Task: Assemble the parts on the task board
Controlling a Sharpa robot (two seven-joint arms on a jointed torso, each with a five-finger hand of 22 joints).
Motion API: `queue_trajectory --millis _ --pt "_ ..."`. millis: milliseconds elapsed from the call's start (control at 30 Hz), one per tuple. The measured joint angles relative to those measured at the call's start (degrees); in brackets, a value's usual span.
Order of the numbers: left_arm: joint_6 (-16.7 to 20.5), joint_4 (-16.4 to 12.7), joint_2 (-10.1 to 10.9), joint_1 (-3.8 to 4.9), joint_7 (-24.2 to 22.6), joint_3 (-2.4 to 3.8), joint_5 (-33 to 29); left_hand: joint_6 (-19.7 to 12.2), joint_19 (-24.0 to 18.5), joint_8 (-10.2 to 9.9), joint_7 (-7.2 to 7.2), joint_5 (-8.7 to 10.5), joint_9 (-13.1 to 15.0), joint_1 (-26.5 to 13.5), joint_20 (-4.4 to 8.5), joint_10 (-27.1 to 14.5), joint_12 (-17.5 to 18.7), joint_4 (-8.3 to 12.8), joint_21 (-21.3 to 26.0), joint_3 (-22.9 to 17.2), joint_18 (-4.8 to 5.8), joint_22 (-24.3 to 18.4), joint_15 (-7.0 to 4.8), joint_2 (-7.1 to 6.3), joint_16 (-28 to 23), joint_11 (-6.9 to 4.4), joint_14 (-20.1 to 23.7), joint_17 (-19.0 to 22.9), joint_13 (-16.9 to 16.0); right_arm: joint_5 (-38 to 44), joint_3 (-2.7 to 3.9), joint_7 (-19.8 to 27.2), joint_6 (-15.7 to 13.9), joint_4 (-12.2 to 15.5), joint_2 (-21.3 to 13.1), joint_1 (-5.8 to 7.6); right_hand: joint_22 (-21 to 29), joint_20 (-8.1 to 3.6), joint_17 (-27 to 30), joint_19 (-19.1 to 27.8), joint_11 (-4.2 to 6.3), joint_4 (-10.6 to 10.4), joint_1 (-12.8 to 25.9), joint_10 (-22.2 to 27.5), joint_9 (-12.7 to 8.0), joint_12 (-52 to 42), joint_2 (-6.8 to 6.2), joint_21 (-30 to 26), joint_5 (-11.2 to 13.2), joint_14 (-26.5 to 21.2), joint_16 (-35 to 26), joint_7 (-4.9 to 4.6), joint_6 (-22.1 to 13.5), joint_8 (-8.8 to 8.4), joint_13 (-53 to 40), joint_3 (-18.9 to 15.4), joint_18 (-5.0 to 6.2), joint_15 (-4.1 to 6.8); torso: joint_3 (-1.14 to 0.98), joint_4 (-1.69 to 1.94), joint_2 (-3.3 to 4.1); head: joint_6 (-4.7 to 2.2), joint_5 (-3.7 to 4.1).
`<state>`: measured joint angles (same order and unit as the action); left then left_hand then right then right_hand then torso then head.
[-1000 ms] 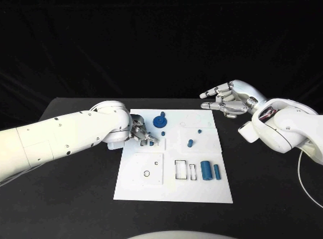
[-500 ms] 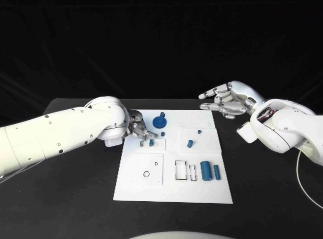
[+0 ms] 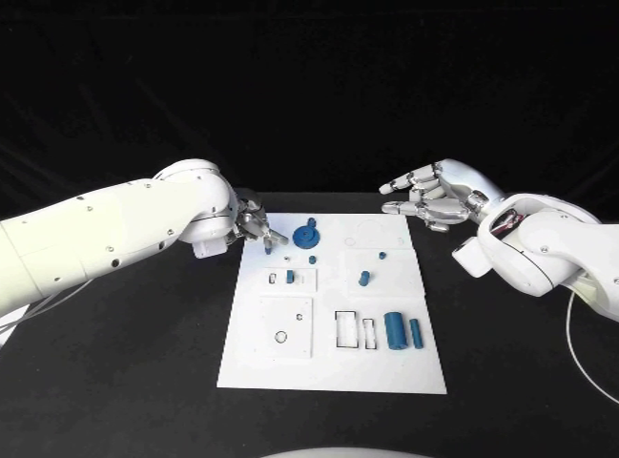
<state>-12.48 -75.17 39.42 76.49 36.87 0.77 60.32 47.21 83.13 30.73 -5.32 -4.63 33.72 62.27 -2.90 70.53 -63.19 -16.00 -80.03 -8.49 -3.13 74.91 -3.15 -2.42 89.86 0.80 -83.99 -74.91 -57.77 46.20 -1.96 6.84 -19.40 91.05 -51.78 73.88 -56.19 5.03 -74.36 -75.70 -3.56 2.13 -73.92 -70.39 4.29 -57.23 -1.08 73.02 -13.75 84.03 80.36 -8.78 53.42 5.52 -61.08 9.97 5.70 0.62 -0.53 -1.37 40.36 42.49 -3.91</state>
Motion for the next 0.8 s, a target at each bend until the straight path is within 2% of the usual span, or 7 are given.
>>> queue_trajectory --millis 167,333,533,800 --pt "-3.6 6.4 -3.2 1.32 -0.3 0.02 0.2 2.1 0.2 0.0 0.32 0.00 -1.3 0.0 -0.19 0.0 0.0 -0.6 0.0 2.0 -0.01 0.0 0.00 0.00 0.0 0.00 0.0 0.0 -0.3 0.0 -0.02 0.0 0.1 -0.3 0.3 -0.03 0.0 0.00 0.0 0.0 0.00 0.0 0.0 0.0 0.0 0.0 0.00 0.0 0.0 0.0 0.0 0.00 0.0 0.00 0.0 0.0 0.00 0.00 0.02 -0.19 0.03 -0.25 -0.16" --pt "-7.8 10.5 -5.3 1.97 -0.4 -0.01 1.0 3.5 0.2 0.3 0.84 0.00 -1.6 -0.6 -0.19 0.4 -0.7 -0.7 0.0 4.1 -0.01 0.0 0.00 0.26 0.0 -0.41 0.0 0.0 -0.6 0.0 -0.02 0.0 0.2 -0.4 0.4 -0.05 0.0 0.00 0.0 0.0 0.00 0.0 0.0 0.0 0.0 0.0 0.00 0.0 0.0 0.0 0.0 0.00 0.0 0.00 0.1 0.0 0.00 0.00 0.03 -0.36 0.14 -0.49 -0.36" --pt "-11.0 13.4 -7.1 2.15 -0.5 -0.18 1.9 4.5 0.4 1.9 1.44 0.00 -0.7 -0.8 0.03 1.0 -1.7 -0.6 0.0 5.9 -0.01 0.0 0.00 1.15 0.0 -1.03 0.0 0.0 -1.5 0.0 -0.04 0.0 0.3 -0.5 0.5 -0.07 0.0 0.00 0.0 0.0 0.00 0.0 0.0 0.0 0.0 0.0 0.00 0.0 0.0 0.0 0.0 0.00 0.0 0.00 0.0 0.0 0.00 0.00 0.02 -0.45 0.27 -0.62 -0.58" --pt "-12.8 15.6 -8.3 2.22 -0.8 -0.58 2.6 4.5 0.4 2.7 1.44 0.00 -0.2 -0.7 0.03 1.2 -2.0 -0.5 0.0 6.5 -0.01 0.0 -0.22 1.29 0.0 -1.23 -0.2 0.0 -1.7 0.0 -0.04 0.0 0.3 -0.5 0.6 -0.07 0.0 0.00 0.0 0.0 0.00 0.0 0.0 0.0 0.0 0.0 0.00 0.0 0.0 0.0 0.0 0.00 0.0 0.00 0.0 0.0 0.00 0.00 0.01 -0.53 0.30 -0.48 -0.81"
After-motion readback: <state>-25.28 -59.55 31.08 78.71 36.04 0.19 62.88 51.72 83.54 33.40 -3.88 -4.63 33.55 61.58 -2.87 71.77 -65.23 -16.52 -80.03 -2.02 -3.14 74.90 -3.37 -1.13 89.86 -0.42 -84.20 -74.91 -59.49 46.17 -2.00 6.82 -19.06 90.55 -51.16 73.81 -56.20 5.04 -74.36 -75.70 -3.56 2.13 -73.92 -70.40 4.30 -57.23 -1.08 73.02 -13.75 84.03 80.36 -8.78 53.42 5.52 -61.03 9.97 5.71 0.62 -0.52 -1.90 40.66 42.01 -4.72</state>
